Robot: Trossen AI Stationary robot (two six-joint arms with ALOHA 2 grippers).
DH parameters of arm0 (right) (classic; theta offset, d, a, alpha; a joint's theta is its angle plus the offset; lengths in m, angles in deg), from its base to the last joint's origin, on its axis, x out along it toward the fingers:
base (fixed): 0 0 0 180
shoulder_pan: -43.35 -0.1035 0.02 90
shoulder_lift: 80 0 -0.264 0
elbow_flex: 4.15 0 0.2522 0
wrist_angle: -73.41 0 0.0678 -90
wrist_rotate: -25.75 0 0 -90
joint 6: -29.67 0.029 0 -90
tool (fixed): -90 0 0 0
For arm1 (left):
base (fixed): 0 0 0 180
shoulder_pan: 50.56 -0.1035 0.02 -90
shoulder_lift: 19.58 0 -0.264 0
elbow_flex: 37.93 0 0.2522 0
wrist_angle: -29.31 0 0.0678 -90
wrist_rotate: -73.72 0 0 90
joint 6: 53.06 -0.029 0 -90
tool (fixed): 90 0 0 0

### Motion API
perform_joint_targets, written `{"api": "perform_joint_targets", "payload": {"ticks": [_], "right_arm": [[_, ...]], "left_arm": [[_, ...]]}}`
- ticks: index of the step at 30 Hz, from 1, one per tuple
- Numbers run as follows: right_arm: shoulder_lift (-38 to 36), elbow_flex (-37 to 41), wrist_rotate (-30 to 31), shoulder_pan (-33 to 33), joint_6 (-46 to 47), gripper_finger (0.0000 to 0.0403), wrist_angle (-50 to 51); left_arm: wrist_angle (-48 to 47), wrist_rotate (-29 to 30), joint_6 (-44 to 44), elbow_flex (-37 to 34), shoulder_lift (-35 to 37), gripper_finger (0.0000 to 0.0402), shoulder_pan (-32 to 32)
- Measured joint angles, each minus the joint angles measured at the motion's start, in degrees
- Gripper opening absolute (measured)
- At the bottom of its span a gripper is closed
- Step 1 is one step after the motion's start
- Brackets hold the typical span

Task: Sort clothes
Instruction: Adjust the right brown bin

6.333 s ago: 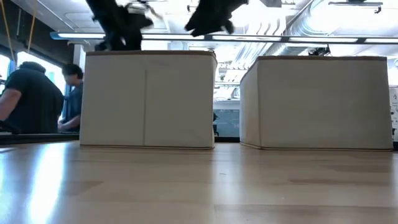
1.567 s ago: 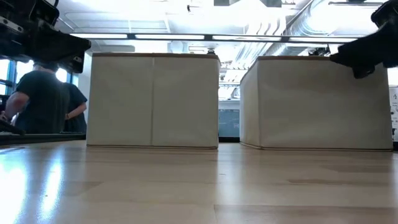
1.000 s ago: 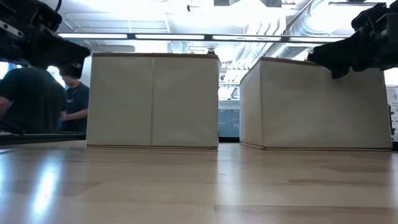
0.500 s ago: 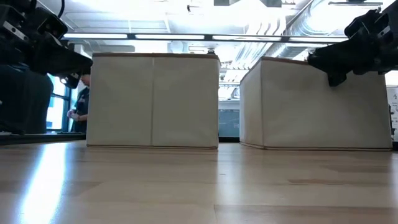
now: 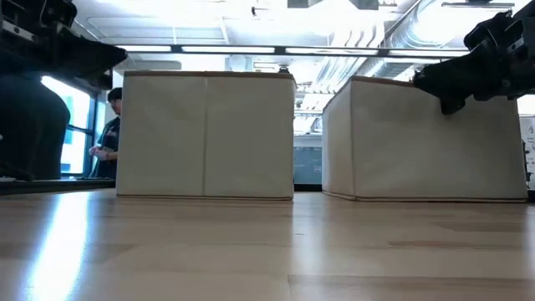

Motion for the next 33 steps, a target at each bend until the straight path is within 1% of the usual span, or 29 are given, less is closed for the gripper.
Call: {"api": "perform_joint_targets", "payload": {"ticks": [4, 8, 12, 18, 25, 26, 27, 29, 30, 33], "right_arm": [[-0.02, 0.0, 0.02, 0.0, 2.52, 0.0144, -0.23], [0.0, 0.02, 0.0, 0.0, 0.61, 0.0144, 0.12], [0.0, 0.02, 0.0, 0.0, -2.27, 0.0144, 0.16], [-0.02, 0.02, 0.02, 0.0, 1.15, 0.0144, -0.17], [0.0, -0.04, 0.19, 0.0, 0.49, 0.0144, -0.99], [0.02, -0.06, 0.16, 0.0, 1.36, 0.0144, -2.18], [-0.04, -0.14, -0.21, 0.0, 4.29, 0.0144, -3.45], [0.4, -0.19, -1.48, 0.0, 11.52, 0.0144, -9.66], [0.76, -0.28, -2.24, 0.0, 13.49, 0.0144, -13.39], [3.24, -0.33, -8.92, -0.67, 14.25, 0.0144, -26.52]], "left_arm": [[-5.27, 0.01, 1.51, 0.0, 0.0, 0.0, 0.0], [-9.41, -0.04, 1.49, 0.0, -0.04, 0.0, 0.0], [-9.37, 0.0, 1.49, 0.0, -0.17, 0.0, 0.0], [-9.37, 0.01, 1.49, 0.0, -0.22, 0.0, 0.0], [-9.37, 0.04, 1.49, 0.0, -0.22, 0.0, 0.02], [-9.37, 0.04, 1.49, 0.0, -0.22, 0.0, 0.02], [-9.39, 0.04, 1.49, 0.0, -0.22, 0.0, 0.01], [-9.39, 0.06, 1.49, 0.0, -0.22, 0.0, 0.02], [-9.39, 0.04, 1.49, 0.0, -0.22, 0.0, 0.02], [-9.38, 0.06, 1.49, 0.0, -0.22, 0.0, 0.02]]}}
